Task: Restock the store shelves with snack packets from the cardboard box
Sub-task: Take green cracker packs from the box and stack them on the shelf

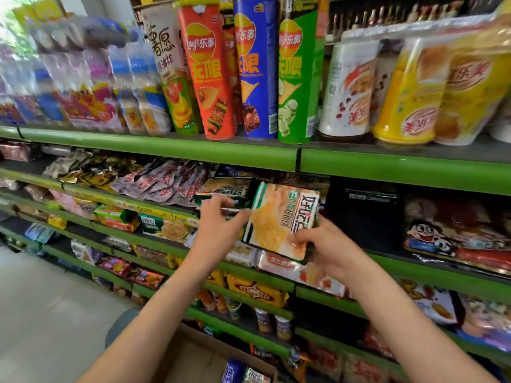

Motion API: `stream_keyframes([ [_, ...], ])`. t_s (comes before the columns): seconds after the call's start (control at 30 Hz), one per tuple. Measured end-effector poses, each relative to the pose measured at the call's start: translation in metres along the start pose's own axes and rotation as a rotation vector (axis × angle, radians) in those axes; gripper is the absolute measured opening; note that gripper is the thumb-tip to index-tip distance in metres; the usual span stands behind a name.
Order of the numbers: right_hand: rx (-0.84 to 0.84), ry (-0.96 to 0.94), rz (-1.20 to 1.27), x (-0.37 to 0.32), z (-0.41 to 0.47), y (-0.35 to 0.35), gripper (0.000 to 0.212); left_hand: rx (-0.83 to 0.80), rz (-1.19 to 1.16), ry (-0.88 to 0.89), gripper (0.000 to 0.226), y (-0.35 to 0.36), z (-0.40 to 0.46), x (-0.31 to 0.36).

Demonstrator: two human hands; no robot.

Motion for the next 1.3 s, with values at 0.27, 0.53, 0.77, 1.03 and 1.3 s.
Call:
stream_keyframes([
  [0.27, 0.087, -0.220, -0.102, -0.027, -0.013, -0.102, 0.047, -0.720, -0.092, -0.091, 0.049, 0.073, -0.024, 0.017],
  [0.53, 0.258, -0.211, 0.092, -0.017, -0.025, -0.152, 0.031, -0.652, -0.463, -0.346, 0.037, 0.132, -0.056, 0.022],
  [0.77, 0.324, -0.172, 0.234, -0.014, -0.032, -0.159, 0.039, -0.668, -0.354, -0.342, 0.060, 0.144, -0.061, 0.022],
  [1.03, 0.321, -0.093, 0.206, -0.012, -0.022, -0.141, 0.043, -0.663, -0.440, -0.407, 0.029, 0.140, -0.055, 0.010],
  [1.3, 0.518, 0.116, 0.575, -0.028, 0.034, -0.132, 0.015, -0.537, -0.567, -0.402, 0.025, 0.113, -0.022, 0.014],
])
Point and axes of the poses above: each hand's wrist, its own z-axis towards the middle knuckle, its own y-axis out of the palm, x = y × z, the point moved 2 cm from there along z, towards the middle knuckle, and after that the axes turned 10 degrees about x, right-handed, at the moved point
